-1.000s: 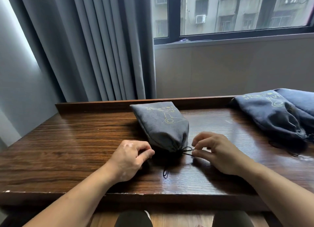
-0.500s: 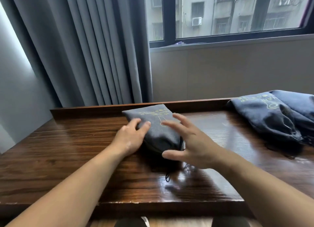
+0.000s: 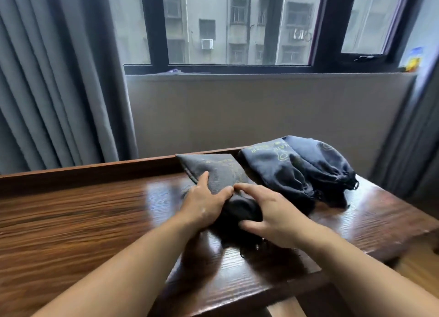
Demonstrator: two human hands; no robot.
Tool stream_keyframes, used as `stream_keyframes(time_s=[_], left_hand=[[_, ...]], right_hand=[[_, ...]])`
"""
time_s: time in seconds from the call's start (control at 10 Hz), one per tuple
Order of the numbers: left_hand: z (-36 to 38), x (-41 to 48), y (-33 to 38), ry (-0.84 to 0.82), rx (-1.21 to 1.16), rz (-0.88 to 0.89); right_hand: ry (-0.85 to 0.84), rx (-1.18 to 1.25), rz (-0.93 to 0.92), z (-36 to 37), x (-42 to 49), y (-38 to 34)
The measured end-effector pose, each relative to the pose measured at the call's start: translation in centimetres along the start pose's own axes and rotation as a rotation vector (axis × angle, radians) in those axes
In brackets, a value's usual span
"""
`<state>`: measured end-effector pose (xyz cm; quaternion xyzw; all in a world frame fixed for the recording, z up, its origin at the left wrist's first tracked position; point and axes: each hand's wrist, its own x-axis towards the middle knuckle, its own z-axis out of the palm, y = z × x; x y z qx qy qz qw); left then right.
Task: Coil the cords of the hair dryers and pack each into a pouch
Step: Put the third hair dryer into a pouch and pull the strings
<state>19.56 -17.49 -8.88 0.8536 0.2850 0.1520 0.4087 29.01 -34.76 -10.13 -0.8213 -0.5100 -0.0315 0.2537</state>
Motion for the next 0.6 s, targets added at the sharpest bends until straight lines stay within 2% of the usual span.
stream_keyframes(time_s=[0.3, 0.4, 0.5, 0.6], left_hand=[[5.2, 4.9, 3.8, -0.042, -0.045, -0.053], [4.4, 5.3, 3.4, -0.098, -0.143, -0.056], [3.3, 5.4, 2.5, -0.087, -0.214, -0.047], [0.9, 3.2, 0.4, 0.001, -0.089, -0.033]], right_hand=[[0.011, -0.121, 0.131, -1.5, 1.4, 5.2], [0.037, -0.103, 0.129, -1.1, 1.9, 5.2], [0.024, -0.131, 0.152, -0.6, 1.8, 3.8], [0.184, -0.237, 0.124, 0.7, 0.0, 0.8]])
